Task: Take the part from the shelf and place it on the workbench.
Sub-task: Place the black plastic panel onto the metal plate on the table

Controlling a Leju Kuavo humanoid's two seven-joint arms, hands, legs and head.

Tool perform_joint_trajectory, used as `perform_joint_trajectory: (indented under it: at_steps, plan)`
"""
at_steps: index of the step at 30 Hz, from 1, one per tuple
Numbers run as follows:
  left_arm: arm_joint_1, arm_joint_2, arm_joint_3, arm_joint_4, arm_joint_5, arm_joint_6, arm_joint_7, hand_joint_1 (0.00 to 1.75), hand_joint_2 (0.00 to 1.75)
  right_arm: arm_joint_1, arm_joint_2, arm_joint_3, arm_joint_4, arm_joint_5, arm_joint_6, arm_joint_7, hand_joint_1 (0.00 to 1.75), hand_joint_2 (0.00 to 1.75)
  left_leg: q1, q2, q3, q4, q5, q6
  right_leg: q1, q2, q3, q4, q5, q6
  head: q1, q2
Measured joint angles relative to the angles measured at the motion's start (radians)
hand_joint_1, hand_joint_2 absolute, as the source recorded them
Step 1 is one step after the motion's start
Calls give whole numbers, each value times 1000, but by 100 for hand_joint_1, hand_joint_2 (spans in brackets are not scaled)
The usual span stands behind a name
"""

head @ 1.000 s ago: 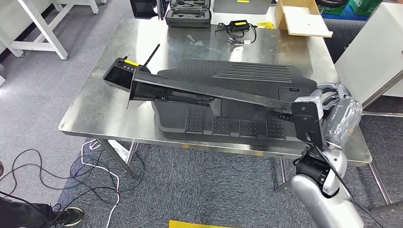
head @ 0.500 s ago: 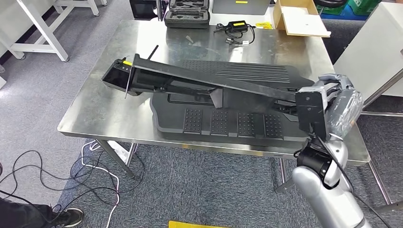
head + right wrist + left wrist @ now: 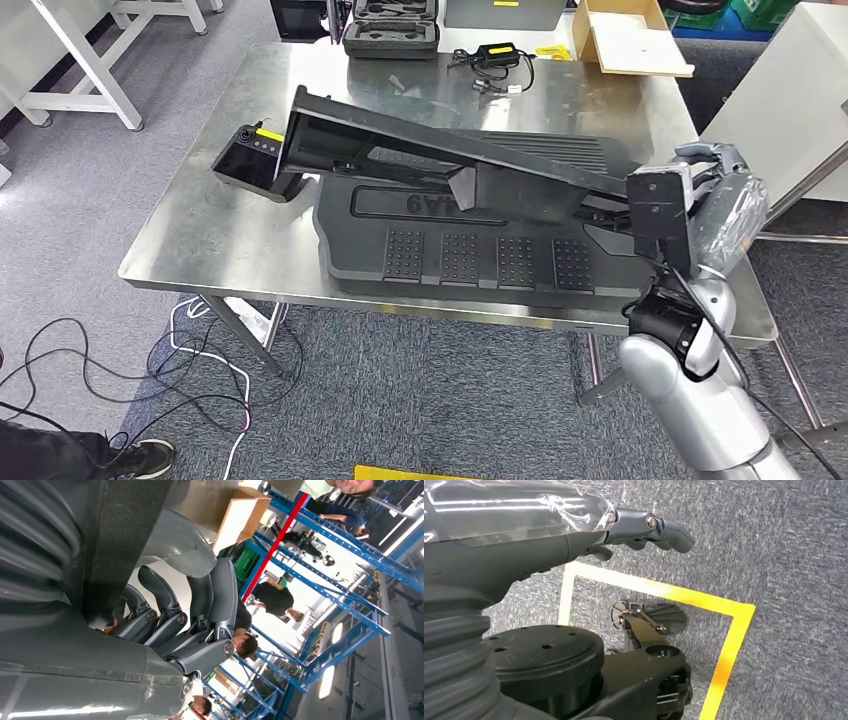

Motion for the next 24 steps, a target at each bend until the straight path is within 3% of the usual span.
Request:
perform_joint_trajectory:
  at_steps: [13,24]
  plan:
    - [-8,0,0,0,-17,0,9,0,175,-47,-51,21,28,125,0,62,175,175,0,0,0,-1,0,0,0,0,0,0,0,0,-2,0]
    - [-11,0,0,0,-33,-5,18,0,175,-120,-95,64,70,113,0,69,173,175,0,0,0,-1,0,0,0,0,0,0,0,0,-4,0]
